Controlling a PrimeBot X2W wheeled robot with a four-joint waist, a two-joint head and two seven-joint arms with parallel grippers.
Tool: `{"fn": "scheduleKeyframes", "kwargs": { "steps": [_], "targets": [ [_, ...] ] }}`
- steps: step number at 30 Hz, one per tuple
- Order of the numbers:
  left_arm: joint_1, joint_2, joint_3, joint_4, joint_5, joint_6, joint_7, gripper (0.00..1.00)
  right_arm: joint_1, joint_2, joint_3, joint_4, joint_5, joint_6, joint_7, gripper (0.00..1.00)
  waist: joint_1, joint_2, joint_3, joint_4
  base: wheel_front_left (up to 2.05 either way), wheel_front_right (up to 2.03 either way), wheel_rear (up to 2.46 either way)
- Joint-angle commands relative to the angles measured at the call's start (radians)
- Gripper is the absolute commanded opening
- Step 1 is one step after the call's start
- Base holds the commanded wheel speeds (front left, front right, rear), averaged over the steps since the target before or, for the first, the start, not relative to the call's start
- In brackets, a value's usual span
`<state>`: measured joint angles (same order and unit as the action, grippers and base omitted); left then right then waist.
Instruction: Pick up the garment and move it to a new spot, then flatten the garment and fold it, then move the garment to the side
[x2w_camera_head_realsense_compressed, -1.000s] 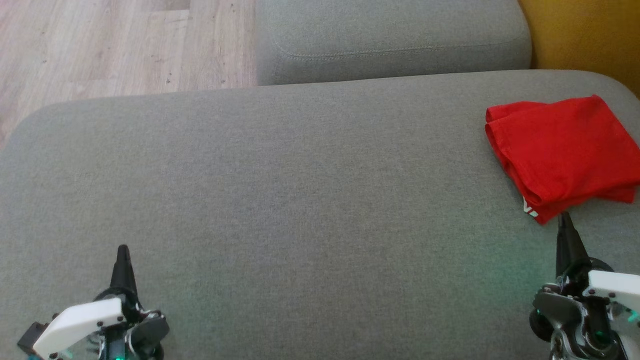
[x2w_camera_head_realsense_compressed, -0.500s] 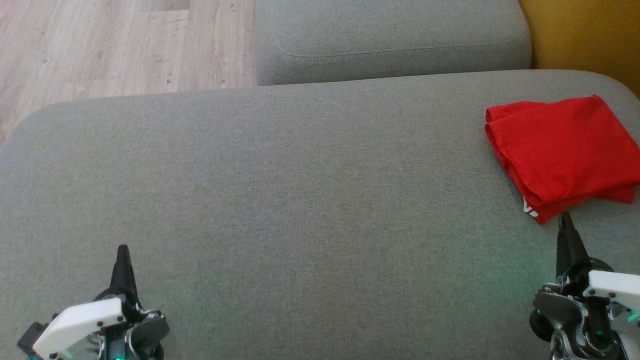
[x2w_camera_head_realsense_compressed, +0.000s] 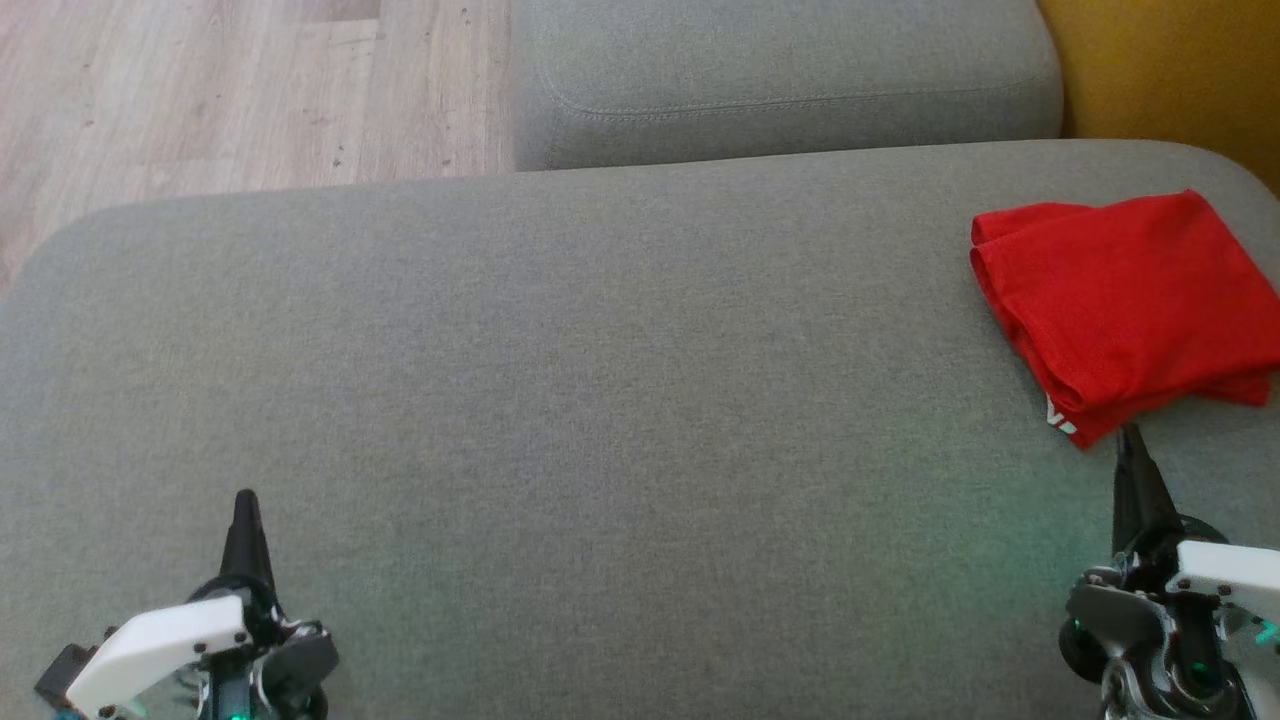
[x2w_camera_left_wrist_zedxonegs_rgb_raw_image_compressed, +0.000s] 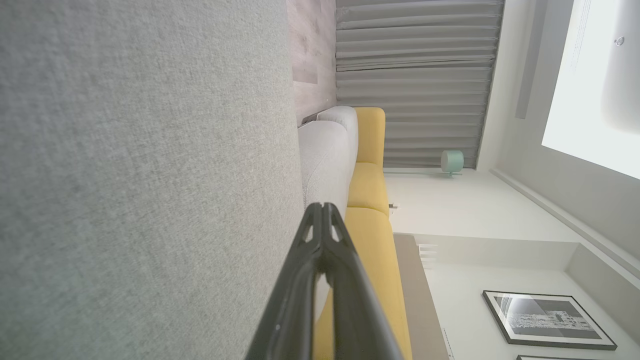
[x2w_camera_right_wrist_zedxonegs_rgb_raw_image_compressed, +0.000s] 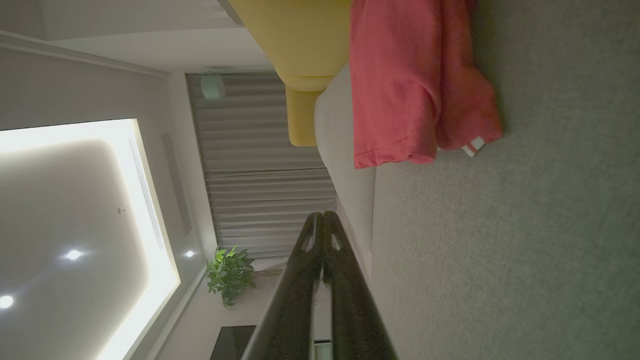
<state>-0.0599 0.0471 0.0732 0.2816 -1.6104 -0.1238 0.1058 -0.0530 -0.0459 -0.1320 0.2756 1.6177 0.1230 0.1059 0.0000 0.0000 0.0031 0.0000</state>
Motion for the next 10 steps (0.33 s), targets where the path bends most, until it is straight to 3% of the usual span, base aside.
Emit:
{"fn": "scheduleKeyframes", "kwargs": {
  "steps": [1, 10],
  "targets": [
    [-0.048, 0.004, 0.041, -0.036, 0.002, -0.007, 0.008, 0.0, -0.055, -0.006, 0.02, -0.031, -0.007, 0.008, 0.006, 0.0, 0.0, 0.0, 0.0, 0.0, 0.0, 0.0, 0.0],
    [-0.048, 0.004, 0.041, -0.036, 0.002, -0.007, 0.008, 0.0, -0.055, -0.006, 0.02, -0.031, -0.008, 0.008, 0.006, 0.0, 0.0, 0.0, 0.0, 0.0, 0.0, 0.0, 0.0]
  ]
}}
